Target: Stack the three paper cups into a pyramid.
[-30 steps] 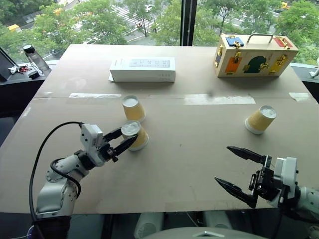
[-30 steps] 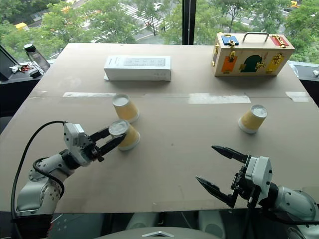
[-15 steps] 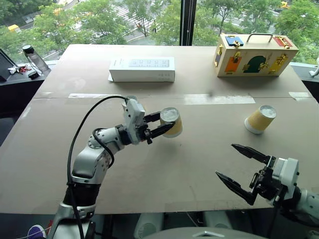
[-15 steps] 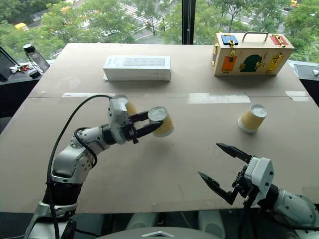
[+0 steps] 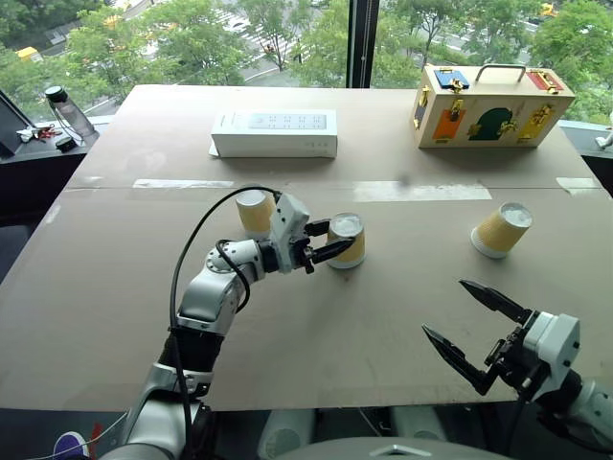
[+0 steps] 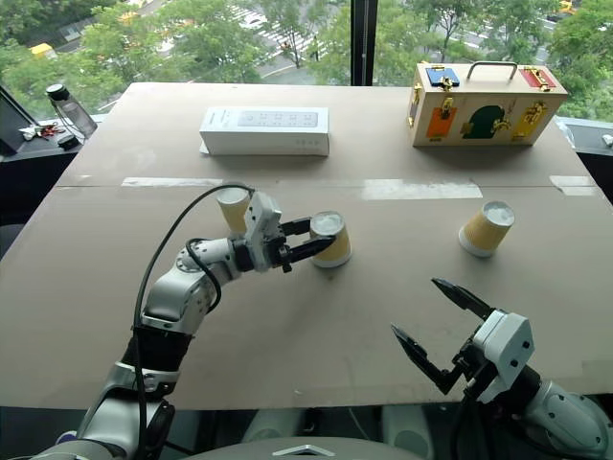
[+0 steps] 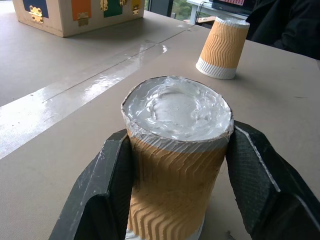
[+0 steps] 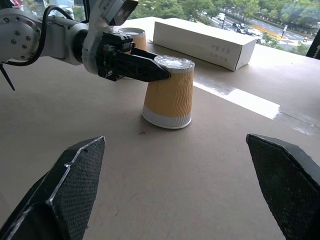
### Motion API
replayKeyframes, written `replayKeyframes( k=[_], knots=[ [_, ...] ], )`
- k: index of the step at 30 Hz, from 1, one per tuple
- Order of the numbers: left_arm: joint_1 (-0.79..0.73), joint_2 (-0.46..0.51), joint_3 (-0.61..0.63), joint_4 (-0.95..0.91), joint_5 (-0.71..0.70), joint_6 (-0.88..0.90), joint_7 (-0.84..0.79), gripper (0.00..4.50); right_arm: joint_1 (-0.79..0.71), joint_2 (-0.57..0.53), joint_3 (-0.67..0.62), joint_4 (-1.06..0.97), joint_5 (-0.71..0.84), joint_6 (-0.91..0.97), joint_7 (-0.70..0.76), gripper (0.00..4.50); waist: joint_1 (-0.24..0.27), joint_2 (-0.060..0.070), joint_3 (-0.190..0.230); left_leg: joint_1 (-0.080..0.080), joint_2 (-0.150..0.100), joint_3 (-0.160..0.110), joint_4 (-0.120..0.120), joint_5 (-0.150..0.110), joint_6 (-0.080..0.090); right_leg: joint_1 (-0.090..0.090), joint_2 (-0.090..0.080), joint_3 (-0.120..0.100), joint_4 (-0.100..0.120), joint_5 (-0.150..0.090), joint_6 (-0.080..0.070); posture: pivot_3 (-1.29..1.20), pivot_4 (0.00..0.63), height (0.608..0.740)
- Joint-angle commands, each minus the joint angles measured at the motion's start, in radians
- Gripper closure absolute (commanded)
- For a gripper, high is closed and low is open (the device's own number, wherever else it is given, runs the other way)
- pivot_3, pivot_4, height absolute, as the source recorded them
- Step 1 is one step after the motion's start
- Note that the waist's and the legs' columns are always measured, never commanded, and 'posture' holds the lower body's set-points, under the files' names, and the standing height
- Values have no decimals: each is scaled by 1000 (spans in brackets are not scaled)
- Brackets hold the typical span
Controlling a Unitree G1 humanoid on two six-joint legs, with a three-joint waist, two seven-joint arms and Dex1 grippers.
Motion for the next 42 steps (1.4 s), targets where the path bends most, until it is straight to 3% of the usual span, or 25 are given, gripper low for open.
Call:
replayKeyframes(
  k=[1,15,20,21,24,28,31,35,42],
  knots=[
    [-60,-44,-15,-8,-12,-8,-15,2365,4,5,-3,-49,0,-22,-11,0,2,0,0,-1,0,-1,1,0,0,0,0,0,0,0,0,0,150,740],
    [-149,-181,-96,210,94,-112,-39,2365,20,4,-19,-51,5,-21,-32,0,-1,0,0,-1,-1,-1,1,0,0,0,0,0,0,2,3,0,150,740],
    [-156,-181,-86,188,92,-111,-56,137,35,6,-27,-56,3,-23,-39,0,-2,0,0,-1,-1,-1,1,0,0,0,0,0,0,2,3,0,150,740],
    [-149,-171,-72,160,81,-96,-52,8,36,6,-28,-57,1,-22,-43,0,-2,0,0,-1,-1,-1,1,0,0,0,0,0,0,2,3,0,150,740],
    [-105,-127,-21,44,30,-57,-56,8,40,7,-27,-57,-2,-24,-47,0,-4,0,0,-1,-1,-1,1,0,0,0,0,0,0,2,3,0,150,740],
    [24,-24,137,-143,-120,44,-53,8,25,5,-19,-43,-4,-30,-40,0,-11,2,-1,-1,1,-1,0,0,0,-1,0,0,1,2,3,0,150,740],
    [127,40,226,-196,-154,37,-47,8,6,2,-13,-32,5,-36,-26,0,-5,3,-1,0,1,-1,0,0,0,-1,-2,0,1,0,-1,0,150,740],
    [300,118,398,-163,-181,10,-33,8,-86,-7,26,-25,65,-24,12,0,-5,4,-2,1,0,0,0,0,0,0,-2,1,1,-1,-1,0,150,740],
    [240,161,458,1,-125,-48,26,8,-165,-60,55,-15,110,-2,79,0,24,2,-3,0,-1,-3,2,0,0,0,-2,-3,1,-2,2,0,150,740]
  ],
)
